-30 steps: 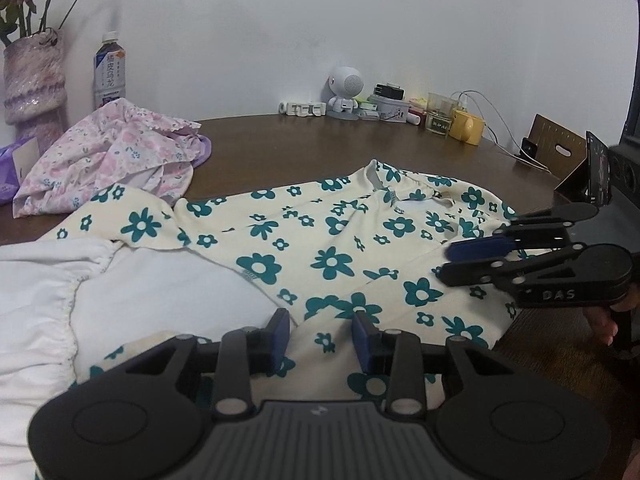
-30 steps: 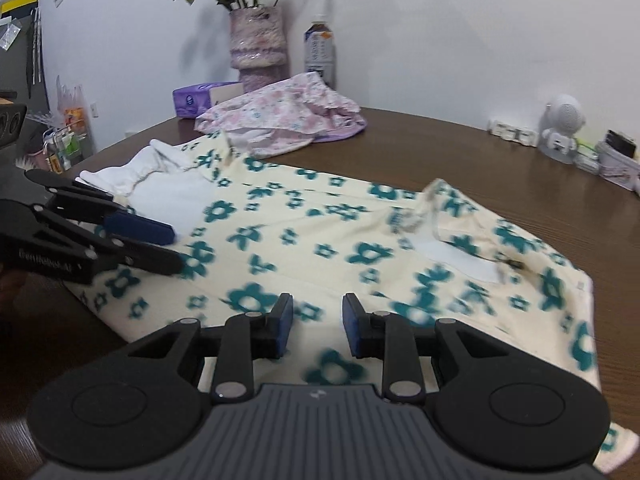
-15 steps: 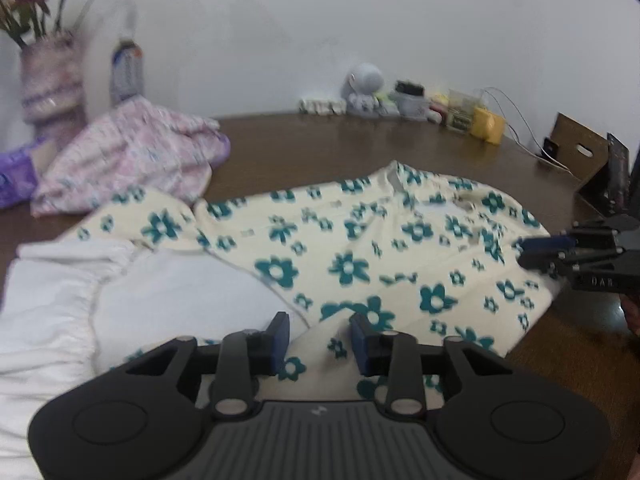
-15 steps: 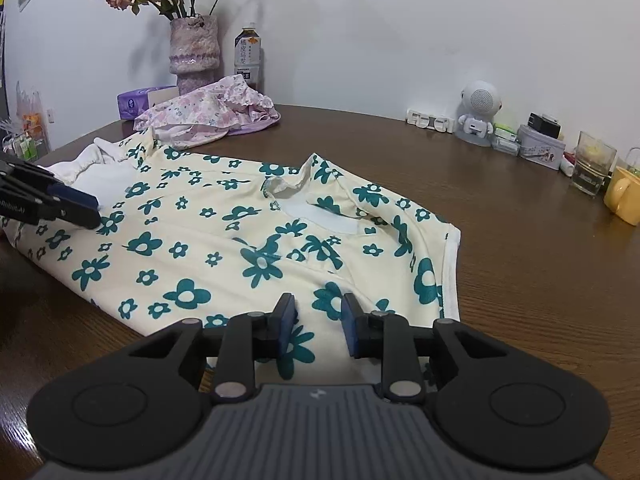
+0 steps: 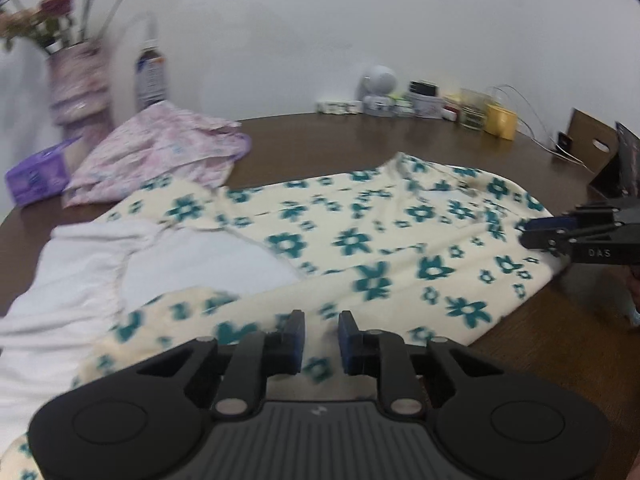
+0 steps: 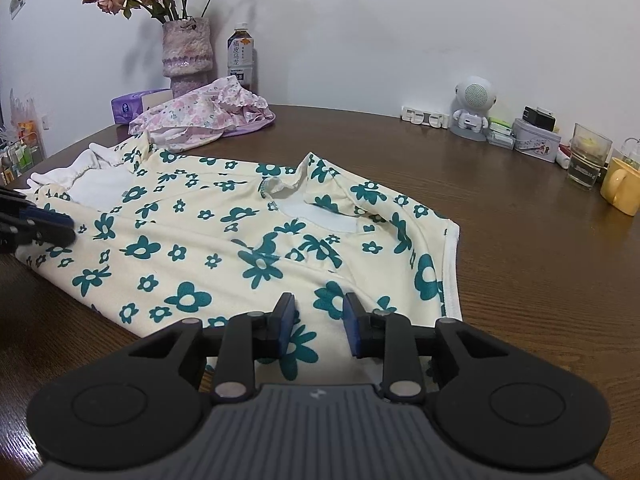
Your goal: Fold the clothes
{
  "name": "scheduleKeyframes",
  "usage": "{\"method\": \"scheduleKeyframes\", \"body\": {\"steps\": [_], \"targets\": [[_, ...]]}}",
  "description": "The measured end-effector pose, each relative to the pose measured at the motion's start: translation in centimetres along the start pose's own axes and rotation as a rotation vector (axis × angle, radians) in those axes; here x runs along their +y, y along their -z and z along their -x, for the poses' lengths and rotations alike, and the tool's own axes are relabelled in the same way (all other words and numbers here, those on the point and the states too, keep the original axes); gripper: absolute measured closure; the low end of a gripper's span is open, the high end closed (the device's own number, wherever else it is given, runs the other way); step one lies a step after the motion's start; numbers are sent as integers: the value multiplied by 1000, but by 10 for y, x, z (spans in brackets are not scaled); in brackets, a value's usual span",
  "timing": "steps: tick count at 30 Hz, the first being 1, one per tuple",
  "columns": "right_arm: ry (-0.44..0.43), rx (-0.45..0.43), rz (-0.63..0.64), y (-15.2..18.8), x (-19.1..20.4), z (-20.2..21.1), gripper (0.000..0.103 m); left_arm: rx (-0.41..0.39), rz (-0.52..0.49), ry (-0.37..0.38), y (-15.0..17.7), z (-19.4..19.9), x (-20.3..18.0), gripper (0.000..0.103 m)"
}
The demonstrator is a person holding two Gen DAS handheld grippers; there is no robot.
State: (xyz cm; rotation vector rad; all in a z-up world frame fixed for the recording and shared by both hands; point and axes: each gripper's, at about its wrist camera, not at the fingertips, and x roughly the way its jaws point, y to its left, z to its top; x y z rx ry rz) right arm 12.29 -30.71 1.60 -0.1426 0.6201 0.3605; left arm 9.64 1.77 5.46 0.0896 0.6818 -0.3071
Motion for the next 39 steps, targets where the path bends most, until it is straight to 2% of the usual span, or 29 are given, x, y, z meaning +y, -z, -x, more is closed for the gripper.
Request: {"method": "scheduleKeyframes", "body": {"steps": [7, 10, 14, 16, 18, 22, 24, 26, 34, 37, 39], "targets": [[6, 1, 1, -1, 1, 0, 77, -5, 57, -89, 26, 34, 42, 86], [7, 1, 2, 0, 1, 0, 77, -11, 89, -75, 35, 47, 58, 95], [15, 1, 7, 0, 3, 0, 77, -18, 93, -109, 41, 60, 66, 95], [23, 1, 12, 1, 4, 2, 77, -16, 109, -124, 44, 67, 71, 94], [25, 0, 18, 2, 5, 4, 77, -9, 119, -170, 49, 72, 77, 88], [16, 3, 10, 3, 3, 11, 77, -10, 158, -205, 58, 83, 92, 86], [31, -4, 11, 3, 2, 17, 80, -11, 167, -223, 60, 86, 97, 79], [60, -7, 8, 2, -1, 23, 80, -12, 174, -225, 61, 87, 100, 79], [77, 29, -49, 6, -22, 22, 78, -20, 179, -236, 59, 84, 102, 79], [78, 15, -44, 3, -20, 27, 77, -38, 149, -244, 51, 88, 94, 77], [65, -16, -36, -4, -13, 31, 77, -67, 117, -212, 39, 90, 85, 77]]}}
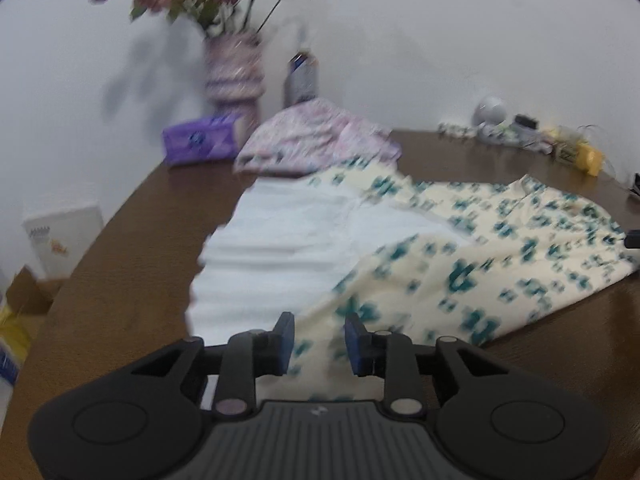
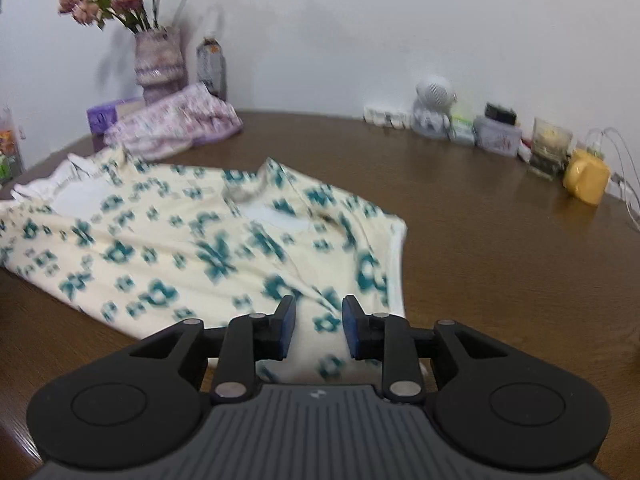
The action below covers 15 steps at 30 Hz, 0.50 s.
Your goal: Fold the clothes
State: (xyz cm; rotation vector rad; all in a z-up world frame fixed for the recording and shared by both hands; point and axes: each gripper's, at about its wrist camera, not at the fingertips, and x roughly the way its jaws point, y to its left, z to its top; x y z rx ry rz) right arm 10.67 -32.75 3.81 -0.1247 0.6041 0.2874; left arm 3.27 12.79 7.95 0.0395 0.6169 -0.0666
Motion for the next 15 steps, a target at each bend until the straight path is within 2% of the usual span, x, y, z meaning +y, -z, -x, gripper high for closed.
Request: {"method": "scheduleKeyframes", "body": {"steps": [4, 9, 12, 15], "targets": [[-93, -45, 48, -20, 29, -2, 77, -41, -100, 132, -28, -11, -37, 77], [-215, -8, 132, -39, 78, -37, 77, 5, -176, 265, -46, -53, -85, 78], [-257, 32, 137, -41, 99, -56, 78, 51, -156, 277, -42, -79, -98, 79], [-237, 65, 126, -37, 105, -68, 78, 58, -108, 273, -35, -92, -95, 79]]}}
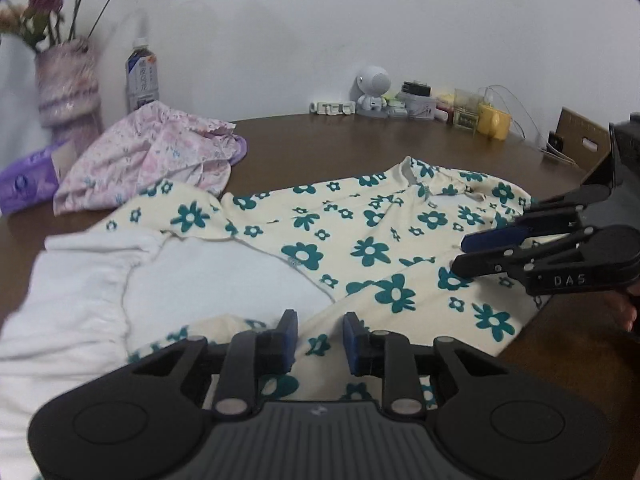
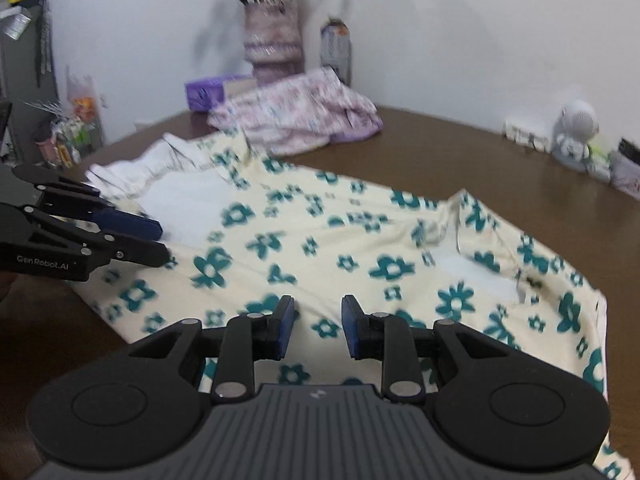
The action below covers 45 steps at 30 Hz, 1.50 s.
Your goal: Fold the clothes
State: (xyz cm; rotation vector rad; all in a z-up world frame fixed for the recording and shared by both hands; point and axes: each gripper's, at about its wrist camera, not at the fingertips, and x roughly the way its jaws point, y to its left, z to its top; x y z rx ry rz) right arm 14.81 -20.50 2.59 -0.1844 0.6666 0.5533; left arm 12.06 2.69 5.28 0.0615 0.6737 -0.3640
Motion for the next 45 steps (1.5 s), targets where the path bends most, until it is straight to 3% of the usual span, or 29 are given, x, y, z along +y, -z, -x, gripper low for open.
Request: {"method": "scheduleKeyframes", "body": {"steps": [9, 13, 18, 22, 25, 28, 35, 38, 45], "targets": [[3, -28, -37, 8, -19, 5, 78, -22, 41, 8, 2, 4, 9, 82], [20, -34, -56, 11, -29, 10, 84, -32, 66, 13, 3, 6, 12, 83], [46, -40, -94, 18, -44, 22, 84, -85, 50, 2, -1, 28, 1, 82], [20, -41, -128, 22, -45, 31, 75, -50, 27, 19, 1, 33, 0, 83], [43, -41, -116, 24, -43, 30, 75, -13, 56, -34, 8, 21, 6, 83], [73, -49, -129, 25, -48, 34, 75, -29, 119, -19, 12, 19, 17, 83], [151, -43, -163, 44, -74, 48, 75, -42, 161, -21, 16, 24, 23, 83], [148, -44, -167, 48, -78, 53, 75, -41, 175, -52, 18, 35, 24, 85], [174, -78, -179, 52, -73, 80, 71, -38, 258, -141, 43, 83, 40, 75]]}}
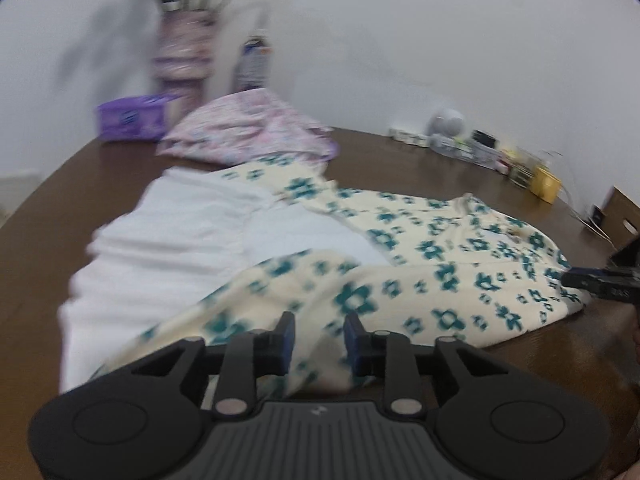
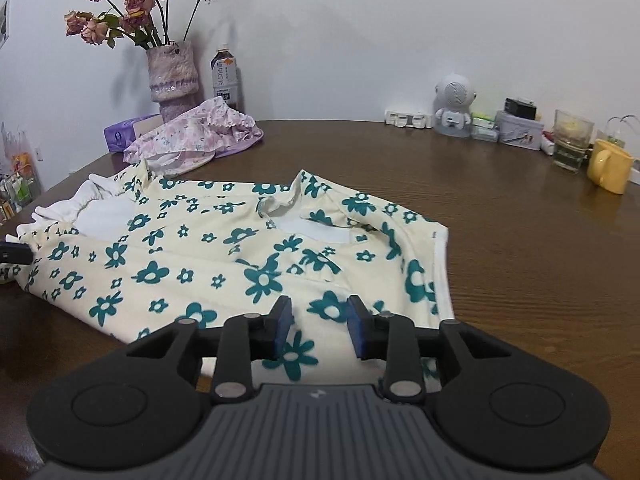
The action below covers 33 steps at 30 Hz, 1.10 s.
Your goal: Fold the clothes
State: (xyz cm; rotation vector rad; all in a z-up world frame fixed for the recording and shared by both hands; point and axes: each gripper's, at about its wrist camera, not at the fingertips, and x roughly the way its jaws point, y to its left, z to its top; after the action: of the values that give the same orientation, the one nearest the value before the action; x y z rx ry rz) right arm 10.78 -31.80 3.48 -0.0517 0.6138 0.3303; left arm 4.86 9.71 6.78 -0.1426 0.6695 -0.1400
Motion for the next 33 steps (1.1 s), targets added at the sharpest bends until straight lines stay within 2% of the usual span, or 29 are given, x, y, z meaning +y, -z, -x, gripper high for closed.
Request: {"method": "scheduleKeyframes", "body": {"steps": [3, 7, 8, 9, 11, 13, 14, 15, 17, 21, 25, 29, 33], "targets": [[2, 14, 11, 4, 2, 4, 69, 8, 21, -52, 7, 9, 9, 75], [16, 32, 5, 10, -1, 6, 69, 28, 1, -58, 11, 18, 11, 75], [22, 29, 4, 10, -1, 9, 69, 30, -18, -54, 12, 22, 10, 69], [27, 25, 2, 10, -2, 12, 69, 31, -39, -49, 13, 26, 8, 57], [30, 22, 1, 12, -3, 16, 69, 31, -89, -64, 16, 30, 6, 53], [36, 23, 2, 13, -5, 18, 69, 43, -129, -101, 19, 28, 6, 56], [39, 27, 5, 13, -4, 17, 69, 48, -146, -117, 20, 27, 7, 62], [43, 30, 9, 14, -4, 16, 69, 53, -157, -127, 21, 25, 10, 76], [52, 38, 12, 14, -3, 13, 69, 61, -170, -141, 20, 21, 16, 86], [63, 51, 14, 16, -4, 8, 70, 64, -218, -149, 18, 18, 21, 96], [86, 57, 60, 17, -1, 6, 70, 55, -243, -180, 17, 16, 24, 97], [74, 59, 57, 16, -4, 5, 71, 42, -232, -215, 16, 13, 33, 92], [64, 48, 56, 18, -6, 7, 71, 33, -214, -226, 17, 16, 37, 92]]}}
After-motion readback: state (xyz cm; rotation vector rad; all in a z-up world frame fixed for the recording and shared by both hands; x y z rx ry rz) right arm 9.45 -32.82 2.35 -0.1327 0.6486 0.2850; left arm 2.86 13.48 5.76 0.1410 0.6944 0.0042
